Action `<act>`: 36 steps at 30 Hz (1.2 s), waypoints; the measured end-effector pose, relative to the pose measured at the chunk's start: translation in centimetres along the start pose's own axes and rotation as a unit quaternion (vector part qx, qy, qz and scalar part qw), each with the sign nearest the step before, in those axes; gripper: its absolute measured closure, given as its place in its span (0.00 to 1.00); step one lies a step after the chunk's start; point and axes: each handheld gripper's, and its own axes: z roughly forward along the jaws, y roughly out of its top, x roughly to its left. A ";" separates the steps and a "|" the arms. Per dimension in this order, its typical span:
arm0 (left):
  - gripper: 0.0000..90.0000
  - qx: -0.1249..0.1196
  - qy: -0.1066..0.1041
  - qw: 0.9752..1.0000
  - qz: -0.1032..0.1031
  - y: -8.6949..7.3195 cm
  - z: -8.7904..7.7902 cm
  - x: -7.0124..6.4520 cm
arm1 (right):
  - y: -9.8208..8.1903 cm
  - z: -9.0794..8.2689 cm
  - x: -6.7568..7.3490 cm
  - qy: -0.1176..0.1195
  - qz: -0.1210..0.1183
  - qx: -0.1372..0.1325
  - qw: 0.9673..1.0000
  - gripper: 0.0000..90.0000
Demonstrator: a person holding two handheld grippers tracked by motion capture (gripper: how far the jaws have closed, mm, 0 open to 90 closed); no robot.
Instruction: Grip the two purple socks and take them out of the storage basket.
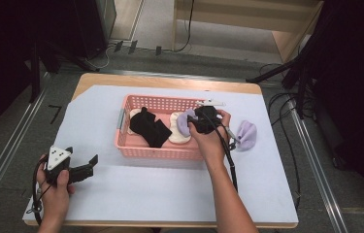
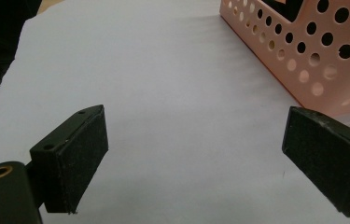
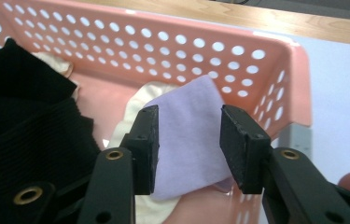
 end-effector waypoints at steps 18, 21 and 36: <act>0.09 0.000 0.000 1.000 0.000 0.0 0.0 0.0 | 0.6 2.2 -1.6 0.015 -0.102 0.018 0.995 0.71; 0.09 -0.001 0.000 1.000 0.000 0.0 0.0 0.0 | 0.6 2.9 -1.8 0.008 -0.109 0.026 0.994 0.71; 0.09 -0.001 0.002 1.000 0.001 0.0 0.0 0.0 | -0.1 3.9 -1.9 -0.018 -0.188 0.013 0.982 0.74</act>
